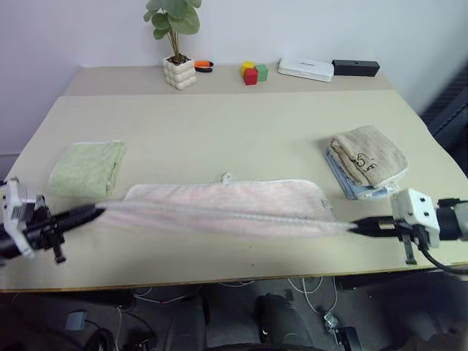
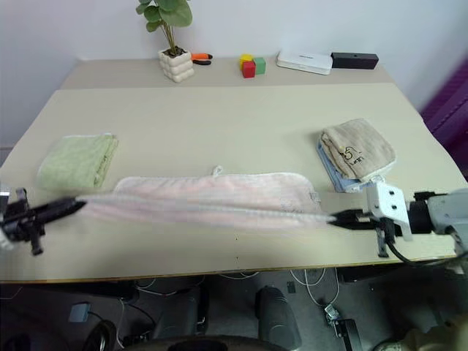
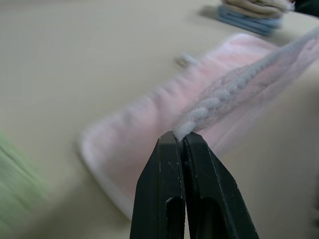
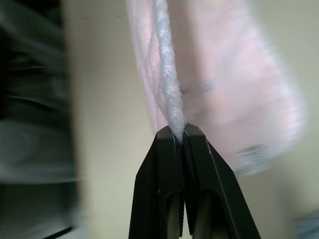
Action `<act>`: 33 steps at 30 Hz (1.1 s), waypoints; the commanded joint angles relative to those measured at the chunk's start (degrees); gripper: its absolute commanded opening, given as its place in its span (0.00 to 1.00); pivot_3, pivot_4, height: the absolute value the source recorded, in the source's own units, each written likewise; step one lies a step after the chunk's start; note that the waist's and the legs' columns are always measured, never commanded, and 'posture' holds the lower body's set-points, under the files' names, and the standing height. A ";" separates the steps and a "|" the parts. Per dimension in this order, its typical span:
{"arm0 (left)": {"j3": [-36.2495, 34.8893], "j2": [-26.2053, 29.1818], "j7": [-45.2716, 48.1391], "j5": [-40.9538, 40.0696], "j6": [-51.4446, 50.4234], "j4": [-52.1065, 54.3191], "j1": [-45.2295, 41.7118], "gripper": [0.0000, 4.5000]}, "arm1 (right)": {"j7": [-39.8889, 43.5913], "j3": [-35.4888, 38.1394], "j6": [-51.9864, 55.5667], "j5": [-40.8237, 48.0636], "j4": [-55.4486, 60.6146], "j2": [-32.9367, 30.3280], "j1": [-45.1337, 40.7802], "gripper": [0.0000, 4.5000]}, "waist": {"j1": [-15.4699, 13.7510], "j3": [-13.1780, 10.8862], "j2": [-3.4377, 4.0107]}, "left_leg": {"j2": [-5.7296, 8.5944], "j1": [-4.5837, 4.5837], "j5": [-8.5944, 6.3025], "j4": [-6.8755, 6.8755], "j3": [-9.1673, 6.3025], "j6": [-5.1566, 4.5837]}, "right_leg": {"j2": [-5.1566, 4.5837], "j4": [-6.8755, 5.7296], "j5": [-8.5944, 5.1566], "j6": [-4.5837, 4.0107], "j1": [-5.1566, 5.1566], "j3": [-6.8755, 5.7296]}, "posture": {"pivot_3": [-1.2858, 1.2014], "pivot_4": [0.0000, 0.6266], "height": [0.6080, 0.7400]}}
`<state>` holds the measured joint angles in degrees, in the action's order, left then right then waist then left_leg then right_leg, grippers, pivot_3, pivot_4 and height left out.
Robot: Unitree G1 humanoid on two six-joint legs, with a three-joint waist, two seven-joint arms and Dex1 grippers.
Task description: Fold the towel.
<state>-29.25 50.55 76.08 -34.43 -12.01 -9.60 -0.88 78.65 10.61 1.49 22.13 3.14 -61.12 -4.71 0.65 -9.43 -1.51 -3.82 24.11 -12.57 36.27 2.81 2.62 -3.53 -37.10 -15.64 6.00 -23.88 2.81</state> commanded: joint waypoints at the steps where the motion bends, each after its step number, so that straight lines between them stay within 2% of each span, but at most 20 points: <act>1: 1.92 -0.84 -1.68 2.48 3.89 -2.44 -3.57 0.00 | -2.61 -2.19 -4.21 -4.01 -5.16 2.25 -5.86 0.01 | 0.05 0.00 0.00 | 0.00 0.00 -0.01 -0.01 0.00 -0.01 | 0.01 -0.01 0.01 0.01 0.00 0.00 | 0.52 0.24 1.00; 6: 5.10 -2.42 -3.13 5.47 7.89 -8.19 -9.42 0.00 | -7.02 -6.44 -12.43 -11.24 -14.39 6.10 -15.04 0.01 | 0.15 0.00 0.03 | -0.02 -0.01 0.00 -0.04 0.01 -0.02 | 0.08 -0.13 0.12 0.22 -0.09 0.00 | 0.52 0.24 1.00; 13: 7.94 -4.48 -3.75 9.06 14.02 -13.30 -10.68 0.00 | -12.21 -10.19 -20.12 -17.55 -24.03 9.91 -22.79 0.01 | 0.04 0.00 0.04 | -0.02 0.01 0.00 -0.03 0.01 -0.01 | 0.09 -0.13 0.13 0.24 -0.08 0.01 | 0.52 0.24 1.00; 21: 9.65 -6.43 -4.36 11.07 16.61 -16.67 -9.36 0.00 | -14.91 -12.84 -23.27 -21.07 -29.36 11.61 -26.08 0.01 | 0.13 0.00 0.04 | -0.02 0.00 0.00 -0.03 0.01 -0.01 | 0.08 -0.14 0.14 0.24 -0.07 0.01 | 0.52 0.24 1.00; 28: 11.28 -7.83 -7.57 12.32 15.30 -19.80 -12.05 0.00 | -16.60 -14.52 -24.36 -23.16 -32.83 12.77 -28.14 0.01 | -0.02 0.00 0.04 | -0.02 0.00 0.00 -0.02 0.01 -0.01 | 0.08 -0.15 0.14 0.25 -0.06 0.01 | 0.52 0.24 1.00; 31: 12.15 -8.71 -8.66 11.67 11.29 -21.53 -14.41 0.00 | -16.56 -14.76 -22.97 -23.03 -33.59 13.59 -28.40 0.01 | -0.02 0.00 0.04 | -0.02 -0.01 0.00 -0.01 0.01 -0.01 | 0.09 -0.15 0.15 0.26 -0.04 0.01 | 0.52 0.24 1.00; 33: 12.46 -9.08 -9.89 12.11 11.02 -22.44 -15.57 0.13 | -16.49 -14.54 -21.98 -22.64 -33.62 13.98 -28.42 0.00 | 0.06 0.00 0.04 | -0.02 -0.01 0.00 -0.01 0.01 -0.01 | 0.09 -0.16 0.15 0.27 -0.04 0.00 | 0.52 0.24 1.00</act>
<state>-16.47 41.05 67.01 -22.40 -0.63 -31.90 -15.76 62.33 -4.65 -21.06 -1.47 -30.76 -46.99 -32.14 0.71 -9.44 -1.47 -3.84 24.11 -12.57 36.26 2.81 2.60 -3.44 -37.25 -15.47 6.29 -23.92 2.81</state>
